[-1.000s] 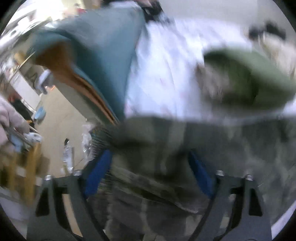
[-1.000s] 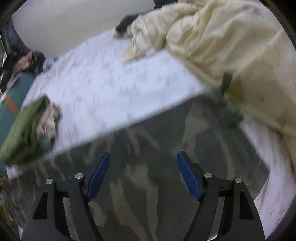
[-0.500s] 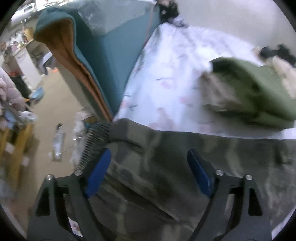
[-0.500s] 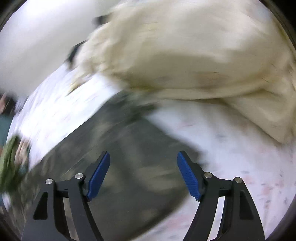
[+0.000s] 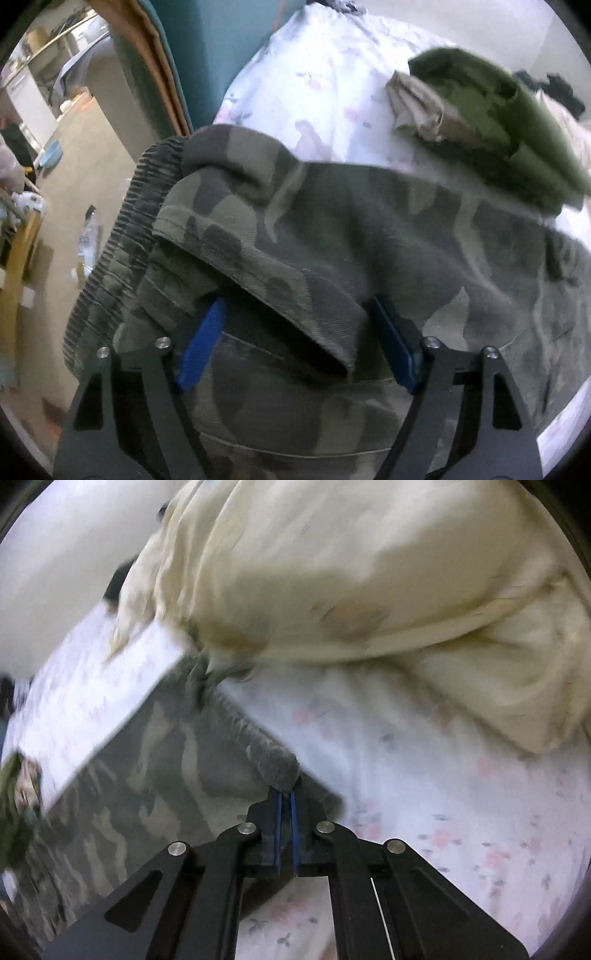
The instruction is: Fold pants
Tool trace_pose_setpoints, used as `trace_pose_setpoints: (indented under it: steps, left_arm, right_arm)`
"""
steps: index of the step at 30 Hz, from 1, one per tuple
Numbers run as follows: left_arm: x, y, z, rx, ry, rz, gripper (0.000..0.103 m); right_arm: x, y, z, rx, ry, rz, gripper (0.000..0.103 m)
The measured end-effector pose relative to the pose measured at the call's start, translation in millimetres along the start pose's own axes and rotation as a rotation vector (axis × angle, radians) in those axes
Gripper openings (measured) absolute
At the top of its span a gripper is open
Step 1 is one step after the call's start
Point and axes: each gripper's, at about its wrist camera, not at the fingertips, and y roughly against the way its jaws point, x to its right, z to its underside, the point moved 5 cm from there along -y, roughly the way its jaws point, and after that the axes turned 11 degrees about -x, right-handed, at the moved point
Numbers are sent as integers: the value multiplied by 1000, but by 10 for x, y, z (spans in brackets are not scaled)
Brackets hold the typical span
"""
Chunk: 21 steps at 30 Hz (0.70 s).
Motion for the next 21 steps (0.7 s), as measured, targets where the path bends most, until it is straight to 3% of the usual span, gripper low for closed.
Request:
trace_pose_setpoints:
  steps: [4, 6, 8, 9, 11, 13, 16, 19, 21]
  left_arm:
    - [24, -11, -26, 11, -18, -24, 76]
    - [48, 41, -16, 27, -31, -40, 76]
    - [75, 128, 2, 52, -41, -33, 75]
    - [127, 225, 9, 80, -47, -9, 75]
    - [251, 454, 40, 147, -71, 23, 75]
    - [475, 657, 119, 198, -118, 62, 75]
    - [908, 776, 290, 212, -195, 120, 75]
    - [1194, 534, 471, 113, -227, 121, 75]
    - [1170, 223, 606, 21, -228, 49, 75]
  right_arm:
    - [141, -313, 104, -90, -15, 137, 3]
    - [51, -593, 186, -138, 22, 233, 10]
    - [-56, -601, 215, -112, 52, 288, 17]
    - [-101, -568, 216, -102, 52, 285, 29]
    - [-248, -405, 230, -45, 50, 254, 40]
    - [-530, -185, 326, 23, 79, 192, 42]
    - [-1278, -49, 717, -28, 268, -83, 42]
    - [-2000, -197, 1281, -167, 493, -221, 38]
    - [-2208, -356, 1568, -212, 583, -175, 37]
